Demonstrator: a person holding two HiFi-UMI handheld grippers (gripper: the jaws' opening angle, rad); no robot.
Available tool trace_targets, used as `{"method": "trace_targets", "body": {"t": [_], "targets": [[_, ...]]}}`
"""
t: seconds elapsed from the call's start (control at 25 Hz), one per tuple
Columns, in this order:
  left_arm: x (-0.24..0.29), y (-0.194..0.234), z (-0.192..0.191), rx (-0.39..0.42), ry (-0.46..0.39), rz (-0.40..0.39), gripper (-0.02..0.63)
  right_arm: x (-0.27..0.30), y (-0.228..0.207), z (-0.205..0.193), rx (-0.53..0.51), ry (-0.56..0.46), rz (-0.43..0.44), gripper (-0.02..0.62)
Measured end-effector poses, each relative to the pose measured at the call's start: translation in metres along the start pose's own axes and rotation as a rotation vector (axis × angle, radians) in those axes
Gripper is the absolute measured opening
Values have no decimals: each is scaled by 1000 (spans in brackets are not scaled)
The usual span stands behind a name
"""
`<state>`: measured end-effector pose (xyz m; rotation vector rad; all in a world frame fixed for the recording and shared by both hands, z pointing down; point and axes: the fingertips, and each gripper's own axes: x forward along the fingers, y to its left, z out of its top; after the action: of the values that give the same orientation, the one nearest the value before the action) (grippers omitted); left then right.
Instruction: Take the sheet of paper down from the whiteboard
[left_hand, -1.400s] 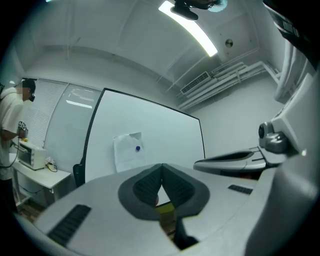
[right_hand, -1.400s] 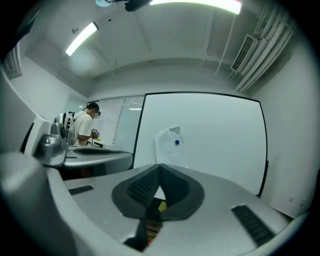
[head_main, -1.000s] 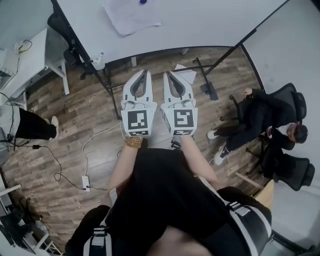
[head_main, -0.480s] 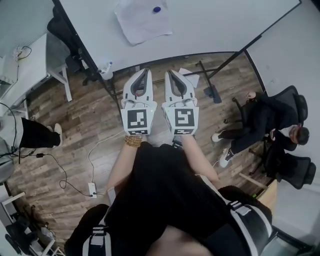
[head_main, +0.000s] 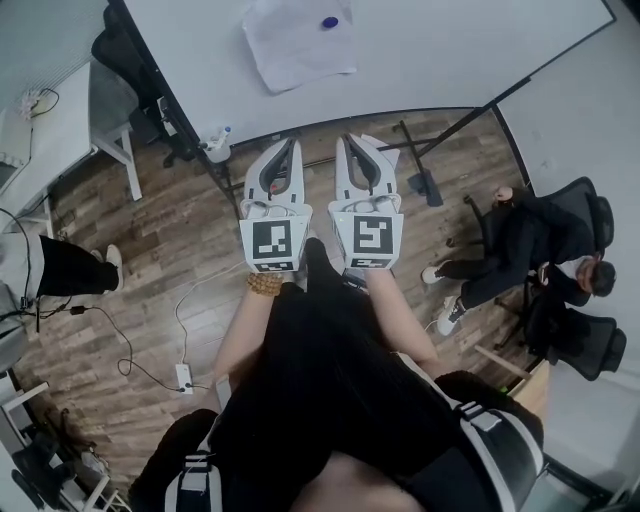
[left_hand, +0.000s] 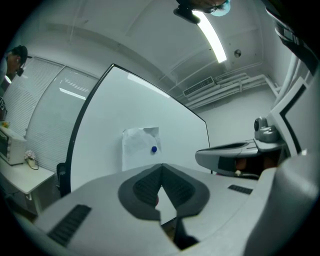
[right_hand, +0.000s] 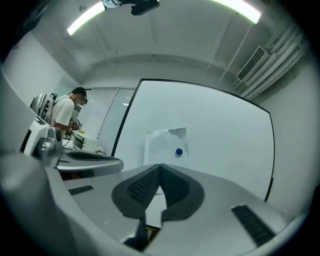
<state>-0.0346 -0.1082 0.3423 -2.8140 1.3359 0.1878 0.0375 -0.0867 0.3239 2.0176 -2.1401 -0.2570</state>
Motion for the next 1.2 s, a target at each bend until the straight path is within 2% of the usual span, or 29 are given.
{"method": "trace_targets", "body": {"t": [0.4,0.96,1.2], "targets": [[32,36,-3,31,15,50,11,52,-21,9,3,-45,-15,0],[81,72,-10,59,36,128,11,119,-40,17,15,-95,40,0],[91,86,-22,76,67,175,12,141,-48,29,-8,-161,63,2]]}}
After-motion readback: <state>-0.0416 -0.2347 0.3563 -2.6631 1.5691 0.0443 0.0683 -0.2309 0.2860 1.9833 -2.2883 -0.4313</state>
